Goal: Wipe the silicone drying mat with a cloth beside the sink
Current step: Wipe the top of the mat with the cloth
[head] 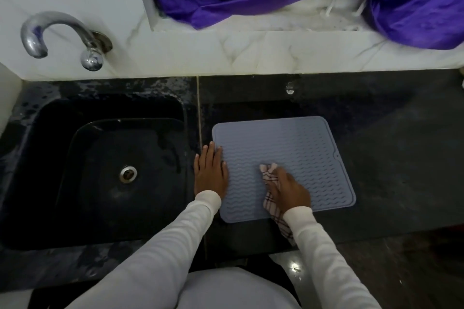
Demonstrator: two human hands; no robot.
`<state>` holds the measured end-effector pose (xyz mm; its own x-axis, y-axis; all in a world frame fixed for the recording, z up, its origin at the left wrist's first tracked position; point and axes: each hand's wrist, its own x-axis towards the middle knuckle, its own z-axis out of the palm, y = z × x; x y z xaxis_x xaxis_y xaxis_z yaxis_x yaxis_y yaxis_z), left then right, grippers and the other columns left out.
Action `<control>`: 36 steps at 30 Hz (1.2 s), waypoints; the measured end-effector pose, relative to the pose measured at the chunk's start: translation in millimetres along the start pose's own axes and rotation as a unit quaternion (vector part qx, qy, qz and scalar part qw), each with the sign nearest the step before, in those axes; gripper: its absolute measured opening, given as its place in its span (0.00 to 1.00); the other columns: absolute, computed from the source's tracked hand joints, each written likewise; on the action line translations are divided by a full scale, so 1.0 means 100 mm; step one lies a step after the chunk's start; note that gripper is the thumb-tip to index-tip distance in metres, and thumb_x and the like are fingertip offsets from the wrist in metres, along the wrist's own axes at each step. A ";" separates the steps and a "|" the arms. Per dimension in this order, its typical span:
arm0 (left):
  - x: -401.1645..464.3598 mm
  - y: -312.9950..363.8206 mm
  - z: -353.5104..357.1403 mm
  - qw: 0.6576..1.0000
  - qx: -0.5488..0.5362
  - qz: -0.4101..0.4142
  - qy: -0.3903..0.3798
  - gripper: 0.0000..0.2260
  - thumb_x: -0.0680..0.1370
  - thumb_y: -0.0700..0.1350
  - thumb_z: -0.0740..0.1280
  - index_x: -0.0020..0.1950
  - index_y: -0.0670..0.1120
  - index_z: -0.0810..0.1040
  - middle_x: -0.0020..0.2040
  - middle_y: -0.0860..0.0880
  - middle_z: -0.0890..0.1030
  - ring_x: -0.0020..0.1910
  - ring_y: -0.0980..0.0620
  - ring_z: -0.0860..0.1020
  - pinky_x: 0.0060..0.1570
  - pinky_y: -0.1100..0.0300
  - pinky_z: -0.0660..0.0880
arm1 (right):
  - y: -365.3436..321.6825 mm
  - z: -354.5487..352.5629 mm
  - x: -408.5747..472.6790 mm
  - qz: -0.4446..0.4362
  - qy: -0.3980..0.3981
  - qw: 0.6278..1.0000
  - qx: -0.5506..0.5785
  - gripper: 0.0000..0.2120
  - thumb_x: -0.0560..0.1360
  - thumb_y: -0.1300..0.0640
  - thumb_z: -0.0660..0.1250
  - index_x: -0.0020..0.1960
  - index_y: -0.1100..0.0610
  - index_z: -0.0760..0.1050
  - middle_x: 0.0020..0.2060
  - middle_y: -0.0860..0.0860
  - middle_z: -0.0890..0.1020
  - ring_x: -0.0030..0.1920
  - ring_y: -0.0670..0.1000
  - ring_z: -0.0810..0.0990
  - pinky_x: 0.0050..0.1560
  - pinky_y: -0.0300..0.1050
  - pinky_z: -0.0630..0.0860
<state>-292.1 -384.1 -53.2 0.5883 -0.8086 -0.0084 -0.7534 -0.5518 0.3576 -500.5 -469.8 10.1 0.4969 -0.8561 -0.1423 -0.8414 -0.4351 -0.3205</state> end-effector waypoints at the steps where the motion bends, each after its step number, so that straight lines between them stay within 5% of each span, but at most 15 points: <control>1: 0.00 0.00 0.00 1.000 0.001 -0.002 -0.003 0.26 0.82 0.54 0.45 0.79 0.49 0.57 0.80 0.47 0.56 0.79 0.48 0.52 0.77 0.48 0.45 | 0.12 -0.03 0.04 0.034 -0.020 0.999 0.015 0.25 0.77 0.40 0.59 0.71 0.45 0.64 0.62 0.53 0.77 0.54 0.58 0.81 0.49 0.52 0.76; 7: 0.00 0.00 -0.01 1.000 -0.002 -0.001 0.001 0.26 0.82 0.54 0.45 0.79 0.49 0.57 0.80 0.47 0.57 0.79 0.48 0.53 0.77 0.47 0.46 | 0.85 -0.33 0.23 0.116 -0.029 0.992 0.025 0.24 0.78 0.38 0.57 0.72 0.42 0.62 0.63 0.53 0.76 0.58 0.58 0.78 0.57 0.55 0.74; 15: -0.02 0.04 -0.05 1.000 -0.008 -0.011 -0.004 0.26 0.82 0.56 0.45 0.80 0.51 0.56 0.80 0.49 0.56 0.79 0.50 0.51 0.77 0.50 0.43 | 1.54 -0.69 0.42 0.162 -0.050 0.984 -0.054 0.23 0.78 0.36 0.50 0.69 0.44 0.58 0.60 0.58 0.78 0.53 0.63 0.80 0.52 0.55 0.74; 24: -0.01 0.05 -0.02 1.000 -0.016 -0.018 0.002 0.25 0.82 0.55 0.48 0.79 0.52 0.59 0.80 0.49 0.56 0.79 0.50 0.52 0.77 0.50 0.44 | 1.63 -0.67 0.45 0.189 -0.051 0.980 0.036 0.24 0.78 0.38 0.53 0.71 0.44 0.56 0.66 0.56 0.73 0.59 0.63 0.77 0.59 0.58 0.73; 27: -0.02 0.06 -0.03 1.000 -0.012 -0.022 0.005 0.25 0.82 0.55 0.48 0.79 0.52 0.59 0.80 0.50 0.57 0.79 0.51 0.52 0.77 0.51 0.44 | 1.48 -0.74 0.35 0.124 -0.013 0.991 0.049 0.20 0.79 0.45 0.59 0.69 0.49 0.63 0.60 0.59 0.78 0.55 0.64 0.79 0.54 0.57 0.75; 30: -0.03 0.07 -0.04 1.000 -0.013 -0.023 0.004 0.24 0.83 0.55 0.48 0.79 0.52 0.58 0.80 0.50 0.57 0.79 0.51 0.52 0.78 0.51 0.44 | 1.11 -0.73 0.29 0.044 0.001 0.995 0.086 0.19 0.79 0.49 0.61 0.70 0.49 0.66 0.65 0.55 0.75 0.59 0.61 0.77 0.56 0.55 0.74; 36: -0.03 0.08 -0.04 0.999 -0.015 -0.029 0.002 0.23 0.83 0.54 0.51 0.79 0.52 0.59 0.80 0.50 0.57 0.79 0.51 0.53 0.78 0.50 0.46 | -0.06 -0.23 0.24 -0.073 -0.095 0.984 0.129 0.21 0.79 0.44 0.58 0.71 0.45 0.63 0.66 0.52 0.74 0.59 0.59 0.78 0.56 0.51 0.74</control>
<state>-298.5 -385.7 -46.3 0.6323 -0.7742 -0.0266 -0.7083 -0.5917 0.3851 -488.5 -494.8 30.2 0.6597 -0.7112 -0.2428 -0.6888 -0.4429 -0.5740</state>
